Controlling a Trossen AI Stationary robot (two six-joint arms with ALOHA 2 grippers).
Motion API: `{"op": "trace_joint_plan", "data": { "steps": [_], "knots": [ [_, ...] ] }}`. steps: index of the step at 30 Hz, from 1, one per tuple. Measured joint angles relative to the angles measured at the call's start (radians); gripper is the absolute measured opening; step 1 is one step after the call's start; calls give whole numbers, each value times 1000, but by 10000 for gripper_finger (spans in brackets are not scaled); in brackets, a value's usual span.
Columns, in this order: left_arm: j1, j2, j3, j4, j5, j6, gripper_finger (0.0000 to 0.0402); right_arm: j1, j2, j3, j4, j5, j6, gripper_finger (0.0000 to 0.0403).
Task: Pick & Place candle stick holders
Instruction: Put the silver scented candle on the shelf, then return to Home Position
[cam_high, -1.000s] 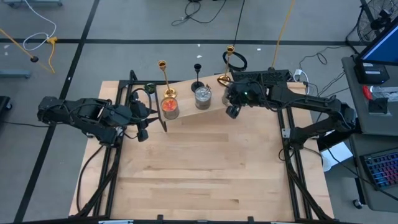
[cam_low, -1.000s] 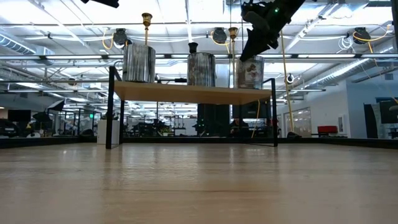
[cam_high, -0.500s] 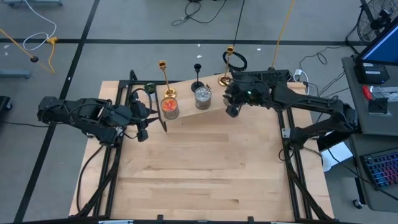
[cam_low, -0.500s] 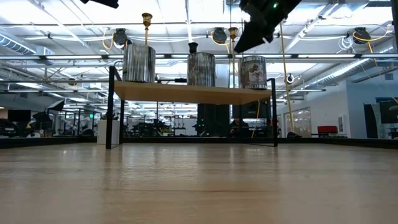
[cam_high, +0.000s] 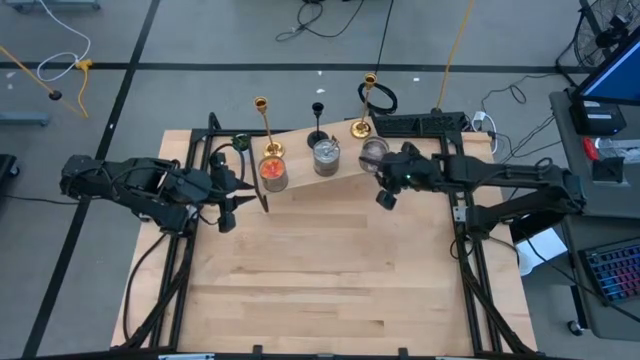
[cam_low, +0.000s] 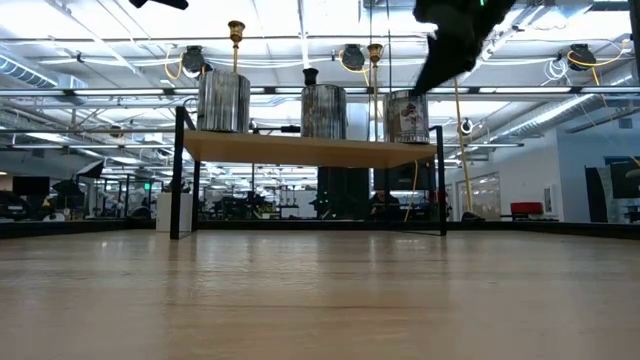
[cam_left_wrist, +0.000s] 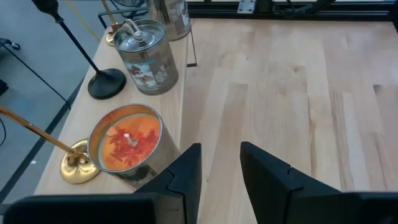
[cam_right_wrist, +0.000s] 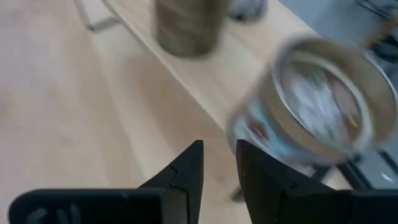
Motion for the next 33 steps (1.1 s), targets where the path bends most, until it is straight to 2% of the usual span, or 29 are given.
{"op": "trace_joint_plan", "data": {
  "steps": [6,16,25,33],
  "knots": [
    [0,0,0,0,0,0,118,-45,0,-81,42,65,-4,89],
    [0,0,0,1,0,-1,118,-131,-1,-95,188,55,-70,89],
    [0,0,0,2,0,-3,118,-116,-10,-95,192,-75,-63,89],
    [-13,-59,0,23,-6,0,118,-35,-95,-95,339,-231,-168,89]
  ]
}}
